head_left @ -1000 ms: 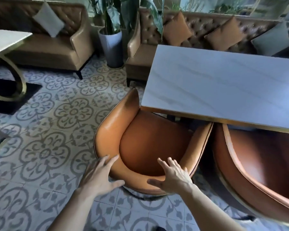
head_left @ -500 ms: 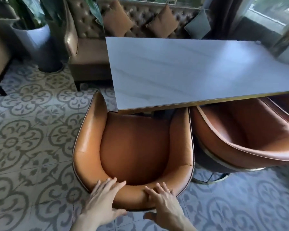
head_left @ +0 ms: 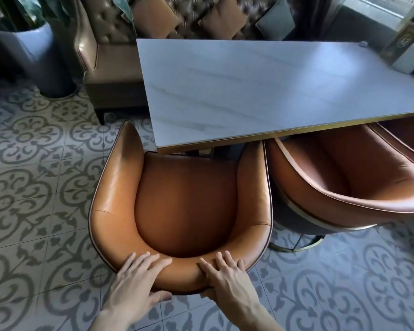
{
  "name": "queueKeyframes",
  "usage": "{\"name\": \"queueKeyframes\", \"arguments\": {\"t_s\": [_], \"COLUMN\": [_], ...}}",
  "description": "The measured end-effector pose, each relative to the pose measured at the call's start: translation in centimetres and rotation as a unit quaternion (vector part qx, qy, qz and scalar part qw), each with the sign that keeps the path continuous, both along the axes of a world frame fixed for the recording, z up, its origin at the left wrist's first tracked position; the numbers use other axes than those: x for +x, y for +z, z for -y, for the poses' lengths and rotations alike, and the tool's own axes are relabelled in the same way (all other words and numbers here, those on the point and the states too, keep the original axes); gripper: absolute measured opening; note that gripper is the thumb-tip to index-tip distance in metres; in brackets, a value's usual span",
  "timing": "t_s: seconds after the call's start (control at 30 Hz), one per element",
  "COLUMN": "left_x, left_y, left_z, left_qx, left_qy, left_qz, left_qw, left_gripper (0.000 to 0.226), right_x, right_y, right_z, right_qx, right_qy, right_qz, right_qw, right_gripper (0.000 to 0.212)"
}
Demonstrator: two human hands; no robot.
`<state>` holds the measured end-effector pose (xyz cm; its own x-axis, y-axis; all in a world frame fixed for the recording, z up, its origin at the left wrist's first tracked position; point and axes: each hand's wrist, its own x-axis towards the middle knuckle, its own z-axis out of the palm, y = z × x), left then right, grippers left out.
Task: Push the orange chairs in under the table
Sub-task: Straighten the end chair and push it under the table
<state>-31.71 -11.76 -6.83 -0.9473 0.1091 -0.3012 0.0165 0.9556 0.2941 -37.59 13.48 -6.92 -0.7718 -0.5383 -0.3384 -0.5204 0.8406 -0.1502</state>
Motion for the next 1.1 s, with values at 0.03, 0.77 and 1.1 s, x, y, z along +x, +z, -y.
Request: {"name": "queueKeyframes", "arguments": {"t_s": [0.03, 0.77, 1.1], "left_x": [-0.1, -0.6, -1.3], "left_y": [0.1, -0.3, -0.8], "left_z": [-0.2, -11.6, -16.9], "left_qx": [0.0, 0.017, 0.0], "left_qy": [-0.001, 0.094, 0.12], "left_qz": [-0.004, -0.035, -0.045], "left_qw": [1.0, 0.995, 0.992], "left_gripper": [0.079, 0.075, 0.076], "right_x": [-0.2, -4.5, -7.1], "right_y": [0.3, 2.1, 2.0], "right_z": [-0.1, -9.7, -14.4], "right_qx": [-0.004, -0.031, -0.051], "right_qy": [0.0, 0.037, 0.062], "right_qz": [-0.003, 0.021, 0.017], "right_qw": [1.0, 0.999, 0.997], "right_gripper": [0.083, 0.069, 0.064]}}
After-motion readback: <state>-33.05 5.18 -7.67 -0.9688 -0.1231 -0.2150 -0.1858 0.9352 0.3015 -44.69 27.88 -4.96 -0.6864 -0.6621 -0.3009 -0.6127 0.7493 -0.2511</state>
